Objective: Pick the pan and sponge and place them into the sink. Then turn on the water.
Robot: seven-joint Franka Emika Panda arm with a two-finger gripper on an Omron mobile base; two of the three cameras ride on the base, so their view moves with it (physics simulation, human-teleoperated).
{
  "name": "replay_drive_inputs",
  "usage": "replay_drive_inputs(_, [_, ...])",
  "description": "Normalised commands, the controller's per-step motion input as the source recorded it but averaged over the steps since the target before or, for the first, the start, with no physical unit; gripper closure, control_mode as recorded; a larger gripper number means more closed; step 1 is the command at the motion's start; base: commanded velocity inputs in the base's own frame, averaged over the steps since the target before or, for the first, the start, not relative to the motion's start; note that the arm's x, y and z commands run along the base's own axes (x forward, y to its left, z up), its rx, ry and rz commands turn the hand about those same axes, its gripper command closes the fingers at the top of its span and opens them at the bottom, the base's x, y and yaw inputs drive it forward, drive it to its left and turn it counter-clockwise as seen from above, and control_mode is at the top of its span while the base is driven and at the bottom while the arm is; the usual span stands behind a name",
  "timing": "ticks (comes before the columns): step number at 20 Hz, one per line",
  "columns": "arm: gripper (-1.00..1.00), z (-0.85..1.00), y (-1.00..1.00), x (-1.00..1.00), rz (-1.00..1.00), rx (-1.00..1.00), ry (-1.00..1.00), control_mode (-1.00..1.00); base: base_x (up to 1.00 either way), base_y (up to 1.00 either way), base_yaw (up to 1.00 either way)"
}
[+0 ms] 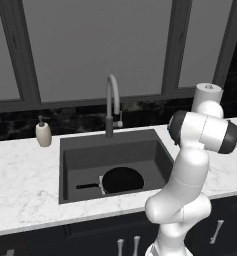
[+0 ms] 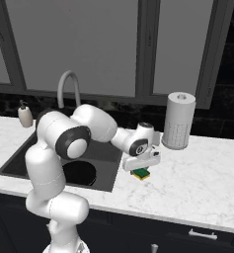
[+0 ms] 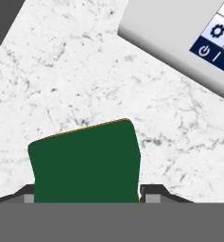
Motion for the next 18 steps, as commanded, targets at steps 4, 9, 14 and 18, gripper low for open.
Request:
replay_drive_inputs(4, [1.0, -0.66, 0.0, -0.04, 0.05, 0.0, -0.12, -1.0, 0.0, 0.0, 0.0])
replay_drive_inputs(9, [1.0, -0.77, 0.17, -0.06, 0.05, 0.0, -0.15, -1.0, 0.0, 0.0, 0.0])
replay_drive_inputs(14, [1.0, -0.25, 0.04, -0.02, 0.02, 0.0, -0.12, -1.0, 0.0, 0.0, 0.0])
replay_drive_inputs(18, [1.0, 0.16, 0.56, -0.09, 0.01, -0.04, 0.05, -1.0, 0.0, 0.0, 0.0])
